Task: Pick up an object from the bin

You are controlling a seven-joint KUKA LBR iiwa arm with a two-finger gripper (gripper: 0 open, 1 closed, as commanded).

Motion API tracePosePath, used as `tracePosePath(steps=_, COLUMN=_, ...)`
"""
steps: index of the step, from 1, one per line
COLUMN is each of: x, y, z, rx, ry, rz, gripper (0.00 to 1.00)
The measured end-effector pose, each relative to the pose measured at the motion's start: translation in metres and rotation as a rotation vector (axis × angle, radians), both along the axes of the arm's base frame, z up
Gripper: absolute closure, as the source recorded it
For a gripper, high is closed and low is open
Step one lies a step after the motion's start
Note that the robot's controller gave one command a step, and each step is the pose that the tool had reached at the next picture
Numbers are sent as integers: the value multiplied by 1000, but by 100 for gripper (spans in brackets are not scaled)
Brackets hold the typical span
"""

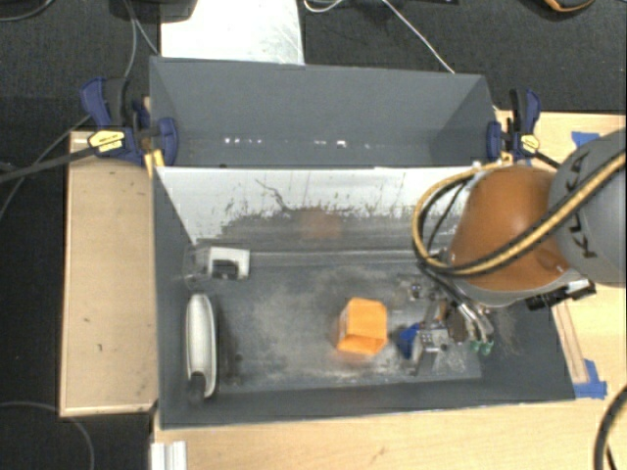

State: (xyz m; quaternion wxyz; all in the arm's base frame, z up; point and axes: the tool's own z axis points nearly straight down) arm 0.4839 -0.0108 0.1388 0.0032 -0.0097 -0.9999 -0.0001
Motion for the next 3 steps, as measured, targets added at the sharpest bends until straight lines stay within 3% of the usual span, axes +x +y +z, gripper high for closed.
tracePosePath(steps=1, x=2, y=0, z=4, rx=0, ry=-9, rz=1, gripper=0)
tracePosePath(steps=2, x=23, y=68, z=-69, rx=1, ry=-3, rz=-256, gripper=0)
tracePosePath(steps=3, x=50, y=56, z=-38, rx=0, ry=-12, rz=-84, gripper=0)
